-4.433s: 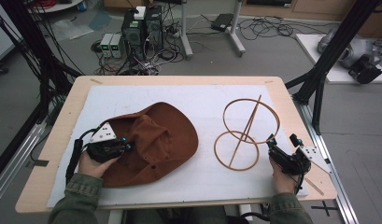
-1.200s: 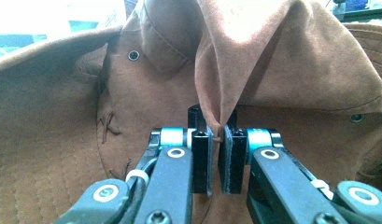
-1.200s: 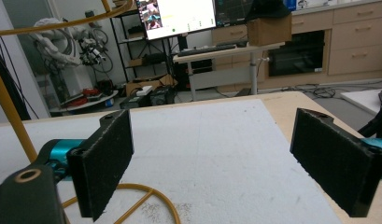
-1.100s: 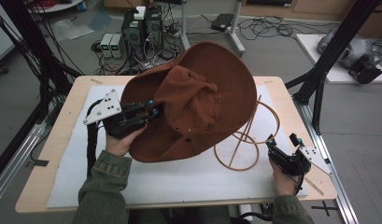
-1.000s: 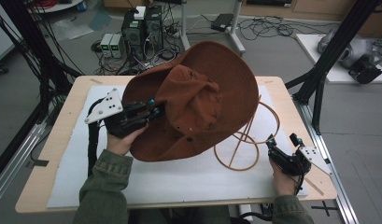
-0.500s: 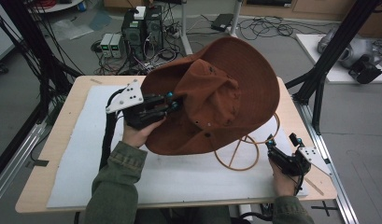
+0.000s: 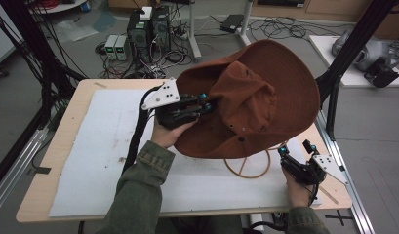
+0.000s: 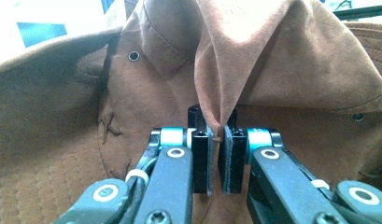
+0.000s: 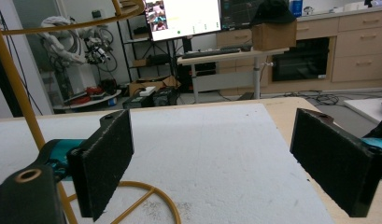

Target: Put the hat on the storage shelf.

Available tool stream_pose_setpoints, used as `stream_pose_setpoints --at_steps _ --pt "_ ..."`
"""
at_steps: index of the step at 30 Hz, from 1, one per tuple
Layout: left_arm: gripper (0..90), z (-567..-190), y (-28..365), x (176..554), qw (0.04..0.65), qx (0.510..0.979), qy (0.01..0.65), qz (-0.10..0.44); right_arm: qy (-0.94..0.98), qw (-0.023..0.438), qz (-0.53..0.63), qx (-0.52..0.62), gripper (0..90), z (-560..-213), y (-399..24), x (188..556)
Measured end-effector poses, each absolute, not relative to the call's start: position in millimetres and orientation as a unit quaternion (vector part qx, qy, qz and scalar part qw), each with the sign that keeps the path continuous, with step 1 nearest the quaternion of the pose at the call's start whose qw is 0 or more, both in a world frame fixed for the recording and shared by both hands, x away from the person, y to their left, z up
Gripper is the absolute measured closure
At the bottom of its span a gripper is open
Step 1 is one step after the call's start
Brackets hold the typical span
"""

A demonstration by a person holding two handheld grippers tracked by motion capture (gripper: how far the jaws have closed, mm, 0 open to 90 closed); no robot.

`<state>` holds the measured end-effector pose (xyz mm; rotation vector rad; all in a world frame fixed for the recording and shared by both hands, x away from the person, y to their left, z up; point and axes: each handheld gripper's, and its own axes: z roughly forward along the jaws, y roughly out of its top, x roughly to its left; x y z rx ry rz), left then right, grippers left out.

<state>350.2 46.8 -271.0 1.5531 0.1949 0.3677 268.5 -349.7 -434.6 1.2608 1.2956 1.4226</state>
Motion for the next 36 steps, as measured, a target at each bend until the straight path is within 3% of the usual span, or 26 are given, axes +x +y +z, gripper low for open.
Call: stream_pose_setpoints --at_steps 23,36 --pt "84.5 -266 -3 366 0.687 0.710 0.072 0.136 0.520 0.409 0.563 0.494 12.6 -434 -351 265" --pt "84.5 -272 -9 371 0.666 0.731 0.073 0.131 0.517 0.408 0.565 0.497 12.6 -434 -352 264"
